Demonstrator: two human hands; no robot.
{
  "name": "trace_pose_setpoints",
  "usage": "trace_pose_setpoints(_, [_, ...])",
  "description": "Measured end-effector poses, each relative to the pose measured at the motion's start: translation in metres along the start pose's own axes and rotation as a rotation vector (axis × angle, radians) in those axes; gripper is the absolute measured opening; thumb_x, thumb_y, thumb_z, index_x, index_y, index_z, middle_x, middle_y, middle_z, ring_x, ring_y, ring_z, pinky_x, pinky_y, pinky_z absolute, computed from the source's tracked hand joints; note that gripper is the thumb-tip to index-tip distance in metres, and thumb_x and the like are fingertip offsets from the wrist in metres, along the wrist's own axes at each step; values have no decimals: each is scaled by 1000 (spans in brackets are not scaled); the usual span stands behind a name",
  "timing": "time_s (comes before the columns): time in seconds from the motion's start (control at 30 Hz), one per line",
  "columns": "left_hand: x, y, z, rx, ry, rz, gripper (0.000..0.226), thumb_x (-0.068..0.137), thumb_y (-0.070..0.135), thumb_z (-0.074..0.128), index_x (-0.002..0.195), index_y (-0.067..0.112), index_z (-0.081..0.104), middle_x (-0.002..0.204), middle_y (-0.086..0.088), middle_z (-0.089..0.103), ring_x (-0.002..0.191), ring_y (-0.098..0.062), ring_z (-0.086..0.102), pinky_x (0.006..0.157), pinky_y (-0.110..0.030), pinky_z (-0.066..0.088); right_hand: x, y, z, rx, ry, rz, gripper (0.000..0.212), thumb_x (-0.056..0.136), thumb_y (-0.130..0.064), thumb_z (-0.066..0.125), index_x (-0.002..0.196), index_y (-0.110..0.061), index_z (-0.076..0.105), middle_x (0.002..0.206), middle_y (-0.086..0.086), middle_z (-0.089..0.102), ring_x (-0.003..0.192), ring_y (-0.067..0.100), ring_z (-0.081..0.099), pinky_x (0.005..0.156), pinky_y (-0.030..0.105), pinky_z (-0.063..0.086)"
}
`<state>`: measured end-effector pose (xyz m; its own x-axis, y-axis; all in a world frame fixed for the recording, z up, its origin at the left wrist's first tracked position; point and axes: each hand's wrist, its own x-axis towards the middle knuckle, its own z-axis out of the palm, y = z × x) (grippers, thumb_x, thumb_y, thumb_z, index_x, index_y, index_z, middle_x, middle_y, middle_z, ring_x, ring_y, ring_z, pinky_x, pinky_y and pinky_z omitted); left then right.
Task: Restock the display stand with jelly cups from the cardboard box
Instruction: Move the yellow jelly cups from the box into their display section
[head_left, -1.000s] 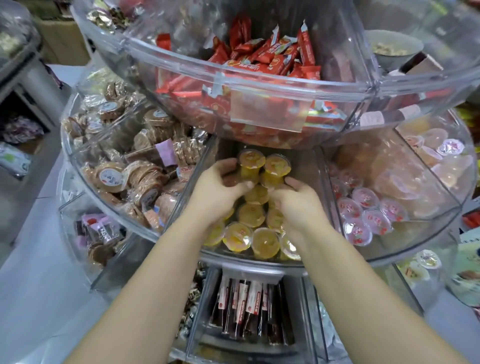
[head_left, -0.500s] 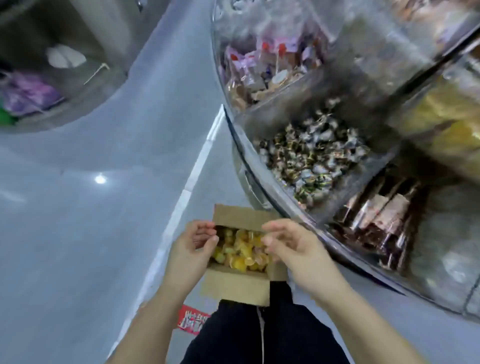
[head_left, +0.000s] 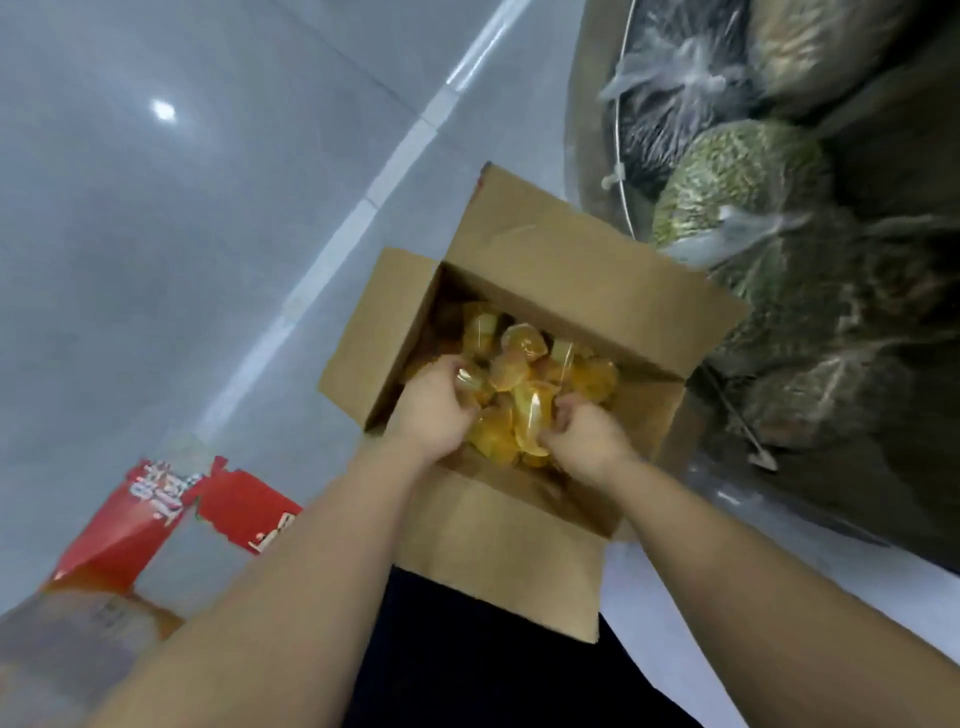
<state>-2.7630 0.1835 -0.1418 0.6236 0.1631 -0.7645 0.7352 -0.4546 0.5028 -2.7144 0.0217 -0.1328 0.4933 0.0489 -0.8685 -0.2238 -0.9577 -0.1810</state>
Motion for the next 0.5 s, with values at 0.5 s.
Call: trace_pose_setpoints(0.5, [79,-26,39,278,-69,-139,35,91,34,52,122,21,42,128,-11,52,127,-34,40,109,-48,25,48,11,51,411,208,-2,54,78,-28,71,121,-18,41,114,8,59,104,27,58,78,26,41])
